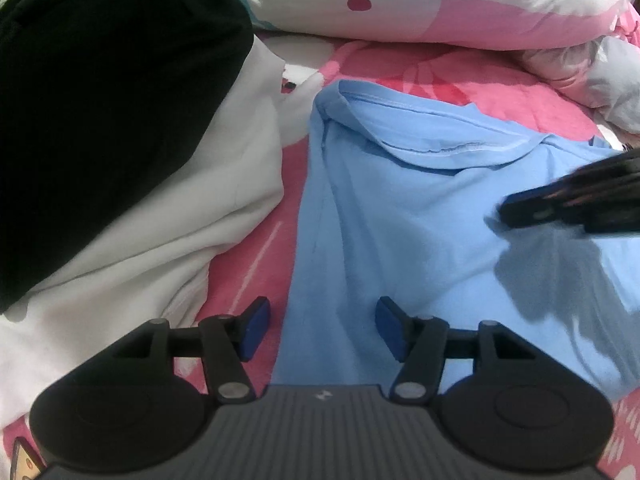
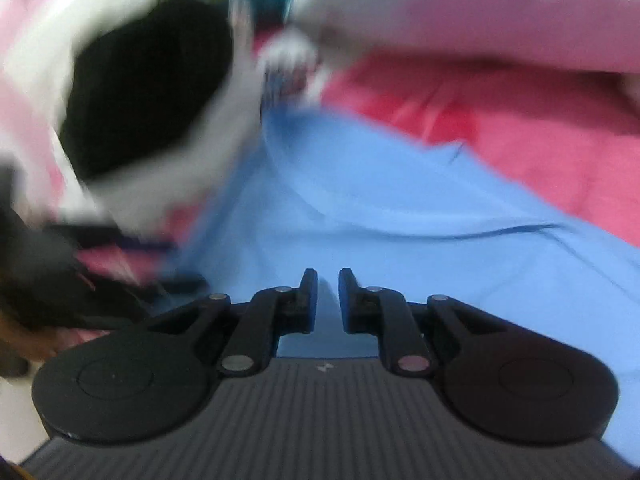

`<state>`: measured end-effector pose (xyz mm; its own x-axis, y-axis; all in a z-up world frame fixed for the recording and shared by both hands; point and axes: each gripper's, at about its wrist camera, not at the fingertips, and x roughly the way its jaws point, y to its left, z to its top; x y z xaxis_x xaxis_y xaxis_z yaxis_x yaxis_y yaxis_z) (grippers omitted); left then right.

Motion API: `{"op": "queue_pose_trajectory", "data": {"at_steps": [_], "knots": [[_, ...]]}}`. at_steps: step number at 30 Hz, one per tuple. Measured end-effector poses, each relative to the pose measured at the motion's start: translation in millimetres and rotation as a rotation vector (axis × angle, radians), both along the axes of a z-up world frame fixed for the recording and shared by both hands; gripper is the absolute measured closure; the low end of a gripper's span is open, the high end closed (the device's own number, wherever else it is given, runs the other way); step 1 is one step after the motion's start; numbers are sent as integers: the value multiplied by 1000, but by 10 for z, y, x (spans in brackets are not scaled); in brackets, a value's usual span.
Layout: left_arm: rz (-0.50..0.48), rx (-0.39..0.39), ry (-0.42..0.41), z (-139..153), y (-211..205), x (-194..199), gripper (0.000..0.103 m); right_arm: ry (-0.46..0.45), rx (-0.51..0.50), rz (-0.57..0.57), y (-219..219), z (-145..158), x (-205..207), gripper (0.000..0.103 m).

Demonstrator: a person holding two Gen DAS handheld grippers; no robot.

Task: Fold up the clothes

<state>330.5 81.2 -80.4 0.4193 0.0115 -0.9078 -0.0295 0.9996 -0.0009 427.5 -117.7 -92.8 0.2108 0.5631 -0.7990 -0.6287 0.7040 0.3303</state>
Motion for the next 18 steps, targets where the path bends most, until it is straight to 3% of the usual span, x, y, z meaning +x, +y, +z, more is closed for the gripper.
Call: {"op": "queue_pose_trajectory", "data": {"at_steps": [1, 2, 4, 6, 9, 14, 16, 18], "knots": [[-4, 7, -2, 8, -5, -14, 42, -11, -48, 28, 127, -103, 36, 97], [-9, 13, -5, 10, -9, -17, 42, -12, -15, -15, 131, -134, 192, 98], [-15, 24, -9, -2, -14, 5, 42, -44, 66, -159, 69, -53, 511, 96], [-7, 31, -11, 16, 6, -19, 41, -137, 100, -295, -11, 109, 720, 92], [18, 37, -14, 45, 58, -48, 41, -92, 183, -345, -112, 252, 781, 92], [76, 34, -6, 47, 176, -59, 40, 16, 188, -11, 233, 267, 262, 93], [83, 35, 0, 29, 194, -55, 40, 13, 105, 66, 496, 120, 208, 93], [76, 45, -1, 26, 182, -50, 39, -21, 66, 5, 663, -63, 440, 97]]}}
